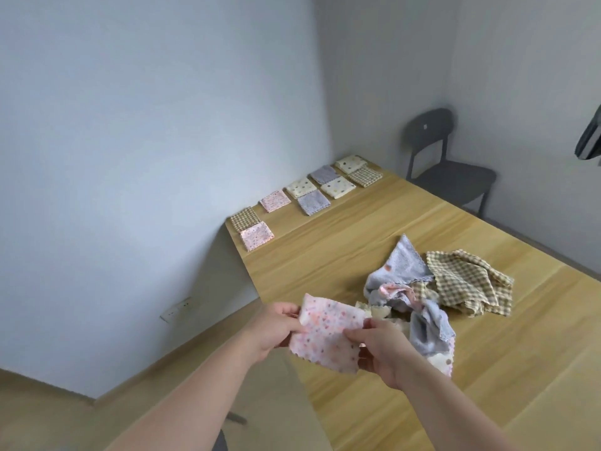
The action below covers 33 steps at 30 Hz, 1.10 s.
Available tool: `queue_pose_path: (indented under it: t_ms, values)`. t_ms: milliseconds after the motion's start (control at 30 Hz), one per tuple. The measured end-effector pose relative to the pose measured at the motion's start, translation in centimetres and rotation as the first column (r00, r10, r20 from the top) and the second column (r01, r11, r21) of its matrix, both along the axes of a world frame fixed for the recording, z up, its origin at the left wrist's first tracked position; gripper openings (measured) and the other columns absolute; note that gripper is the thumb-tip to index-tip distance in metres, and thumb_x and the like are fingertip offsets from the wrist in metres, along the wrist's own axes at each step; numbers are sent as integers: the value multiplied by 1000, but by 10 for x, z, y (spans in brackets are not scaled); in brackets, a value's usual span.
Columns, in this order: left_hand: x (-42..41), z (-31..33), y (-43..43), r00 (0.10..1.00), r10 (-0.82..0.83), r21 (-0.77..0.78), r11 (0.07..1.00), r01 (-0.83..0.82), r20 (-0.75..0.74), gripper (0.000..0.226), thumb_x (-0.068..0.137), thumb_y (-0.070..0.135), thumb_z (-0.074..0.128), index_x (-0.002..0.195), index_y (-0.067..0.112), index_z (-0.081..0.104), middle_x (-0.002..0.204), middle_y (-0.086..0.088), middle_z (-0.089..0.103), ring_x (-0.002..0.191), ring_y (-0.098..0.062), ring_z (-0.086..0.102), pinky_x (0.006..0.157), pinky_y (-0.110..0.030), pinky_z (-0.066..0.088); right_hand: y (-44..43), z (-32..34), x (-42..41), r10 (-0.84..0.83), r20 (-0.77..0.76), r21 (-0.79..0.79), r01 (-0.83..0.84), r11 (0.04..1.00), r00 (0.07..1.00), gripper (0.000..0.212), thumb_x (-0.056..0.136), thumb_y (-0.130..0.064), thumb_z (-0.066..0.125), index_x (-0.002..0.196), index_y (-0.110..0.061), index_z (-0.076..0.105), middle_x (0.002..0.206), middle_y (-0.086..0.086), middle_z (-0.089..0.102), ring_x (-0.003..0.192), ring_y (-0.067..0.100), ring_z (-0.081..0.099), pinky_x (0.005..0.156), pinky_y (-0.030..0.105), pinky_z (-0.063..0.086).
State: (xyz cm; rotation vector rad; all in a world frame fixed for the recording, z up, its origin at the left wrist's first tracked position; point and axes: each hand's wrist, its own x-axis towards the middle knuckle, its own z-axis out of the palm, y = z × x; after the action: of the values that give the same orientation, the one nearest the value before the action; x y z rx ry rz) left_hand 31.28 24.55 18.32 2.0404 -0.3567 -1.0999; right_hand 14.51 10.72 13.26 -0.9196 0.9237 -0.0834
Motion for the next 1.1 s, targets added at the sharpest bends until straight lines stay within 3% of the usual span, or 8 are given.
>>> queue_pose_path:
  t_ms: [200, 433, 700, 833, 967, 1000, 1033, 1100]
  values:
    - [103, -31, -50, 995, -17, 6, 1000, 17, 97, 28, 84, -2, 75, 108, 12, 69, 97, -2, 74, 72, -8, 69, 54, -18, 50, -33, -23, 94, -100, -53, -33, 98, 995, 994, 13, 93, 6, 64, 106, 3, 64, 92, 19, 74, 71, 27, 74, 56, 34, 59]
    - [283, -87, -131, 952, -217, -3, 975, 223, 216, 24, 79, 2, 79, 83, 14, 58, 77, 0, 56, 65, -13, 51, 58, -22, 43, -82, -64, 256, -282, -152, -78, 272, 959, 947, 13, 87, 8, 66, 99, 2, 69, 88, 15, 77, 80, 29, 76, 70, 39, 63]
    - [470, -116, -204, 879, -391, 87, 920, 382, 275, 16, 86, 2, 71, 79, 16, 72, 82, 2, 71, 74, -10, 63, 61, -13, 46, -113, -91, 444, -412, -268, 2, 428, 904, 871, 17, 81, 16, 64, 95, 5, 66, 94, 22, 75, 80, 33, 74, 68, 38, 63]
    - [536, -123, -249, 812, -452, 98, 888, 450, 371, 17, 93, 5, 67, 87, 18, 73, 91, 8, 72, 84, -8, 67, 62, -10, 45, -147, -101, 513, -463, -278, -26, 475, 880, 842, 18, 78, 15, 67, 90, 2, 66, 102, 24, 73, 80, 31, 73, 71, 37, 64]
    - [576, -140, -283, 611, -598, 232, 787, 572, 519, 23, 98, 10, 59, 118, 18, 68, 130, 4, 60, 120, -15, 58, 91, -18, 43, -179, -114, 553, -470, -356, -106, 465, 879, 808, 25, 89, -2, 66, 90, -17, 45, 95, 10, 67, 74, 23, 68, 91, 43, 60]
    - [579, -145, -285, 554, -626, 260, 758, 598, 549, 26, 98, 8, 57, 121, 16, 67, 140, 2, 54, 130, -17, 53, 97, -19, 39, -182, -119, 552, -458, -399, -99, 460, 883, 794, 45, 90, -2, 62, 131, -6, 44, 88, 8, 64, 74, 24, 66, 94, 45, 58]
    - [579, -148, -284, 517, -645, 271, 735, 622, 562, 27, 98, 5, 54, 120, 15, 67, 144, 1, 51, 133, -18, 50, 99, -19, 37, -181, -116, 548, -444, -415, -98, 446, 890, 794, 19, 90, 0, 59, 109, 2, 63, 85, 9, 62, 75, 26, 65, 93, 44, 58]
    - [566, -154, -279, 463, -697, 282, 675, 682, 548, 25, 98, 4, 50, 109, 18, 68, 134, 2, 55, 121, -15, 54, 95, -21, 41, -173, -110, 531, -411, -460, -75, 427, 901, 787, 22, 92, 2, 57, 112, 0, 65, 87, 11, 64, 76, 27, 66, 88, 40, 59]
